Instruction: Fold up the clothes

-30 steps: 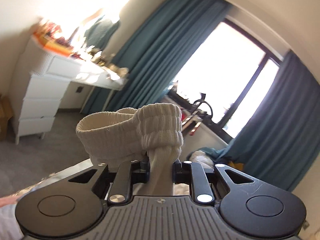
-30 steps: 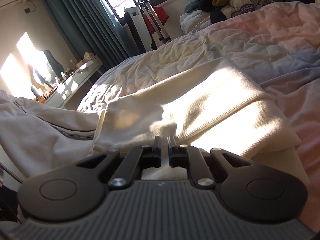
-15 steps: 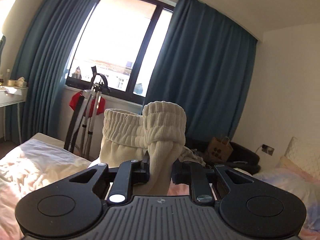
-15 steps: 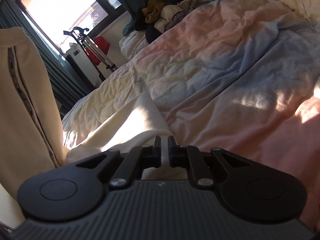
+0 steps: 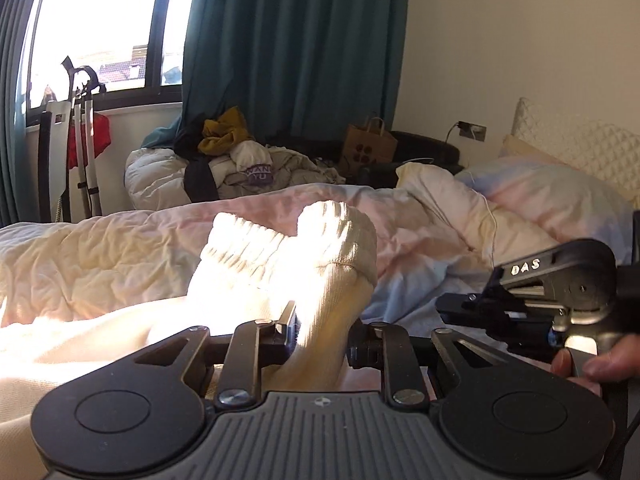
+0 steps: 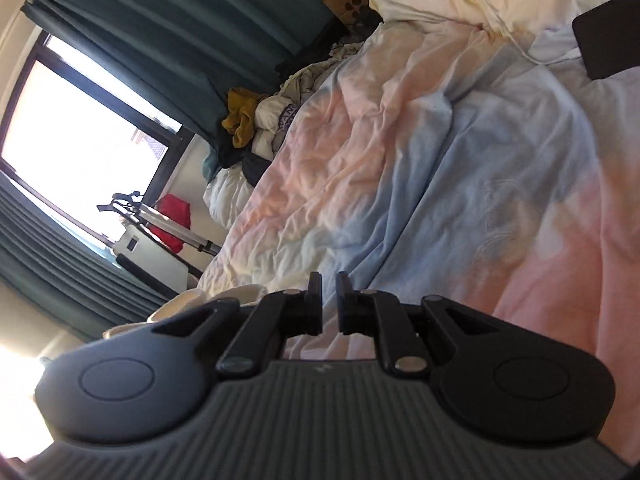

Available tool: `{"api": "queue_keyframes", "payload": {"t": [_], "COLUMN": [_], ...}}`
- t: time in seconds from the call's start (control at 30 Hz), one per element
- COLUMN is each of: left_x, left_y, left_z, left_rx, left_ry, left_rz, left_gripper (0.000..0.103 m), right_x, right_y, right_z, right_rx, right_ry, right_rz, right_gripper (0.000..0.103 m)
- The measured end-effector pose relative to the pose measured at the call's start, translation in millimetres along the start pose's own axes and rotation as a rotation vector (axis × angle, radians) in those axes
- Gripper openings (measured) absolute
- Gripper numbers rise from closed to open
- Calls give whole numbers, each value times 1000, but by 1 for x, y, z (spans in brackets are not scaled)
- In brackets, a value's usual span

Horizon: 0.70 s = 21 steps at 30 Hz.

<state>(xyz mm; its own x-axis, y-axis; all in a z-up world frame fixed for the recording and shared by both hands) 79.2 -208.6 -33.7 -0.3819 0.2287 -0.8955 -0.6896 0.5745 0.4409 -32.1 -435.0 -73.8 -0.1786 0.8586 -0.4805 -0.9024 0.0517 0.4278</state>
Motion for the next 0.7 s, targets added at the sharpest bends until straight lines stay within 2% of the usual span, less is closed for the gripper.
{"api": "queue_keyframes", "payload": {"t": [0.03, 0.1, 0.13, 0.2, 0.23, 0.37, 0.47, 0.53, 0.63, 0.7], "left_x": [7, 17, 21, 30, 35, 47, 56, 65, 76, 82], "left_y": [4, 17, 23, 37, 43, 73, 96, 107, 117, 123], "left_z": [-4, -5, -5, -5, -5, 11, 31, 44, 60, 68], "left_rx": [14, 37, 48, 70, 81, 87, 47, 9, -1, 2], "left_ry": [-13, -30, -37, -52, -60, -62, -68, -93, -89, -79], "left_rz": [-2, -2, -1, -1, 0, 42, 63, 85, 135, 132], "left_gripper": [32, 51, 56, 76, 78, 79, 79, 80, 80, 80], "right_x": [0, 0, -1, -4, -5, -10, -9, -6, -1, 3], "right_y": [-1, -1, -1, -3, -4, -16, -32, -46, -67, -85], "right_z": [2, 6, 7, 10, 13, 23, 31, 35, 40, 35], "right_rx": [-13, -41, -63, -111, -137, -203, -215, -193, -149, -70], "right_ry": [0, -2, -10, -17, -16, 3, 20, 51, 99, 120], "right_rz": [5, 15, 21, 40, 55, 138, 210, 254, 321, 368], "right_gripper": [11, 10, 10, 10, 10, 11, 11, 11, 14, 16]}}
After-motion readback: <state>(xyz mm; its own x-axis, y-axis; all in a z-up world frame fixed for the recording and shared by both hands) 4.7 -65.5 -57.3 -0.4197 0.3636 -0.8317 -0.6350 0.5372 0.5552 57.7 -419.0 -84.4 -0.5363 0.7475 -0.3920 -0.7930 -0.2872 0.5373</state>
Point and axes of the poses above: each gripper's, at about its wrist camera, not at the fingertips, and y roughly against the way its jaws point, z to its left, x to its underside, the point moved 2 cm from there along -y, roughly the way its jaws point, and after that the axes turned 1 degree about y, right-handed, at the moved point
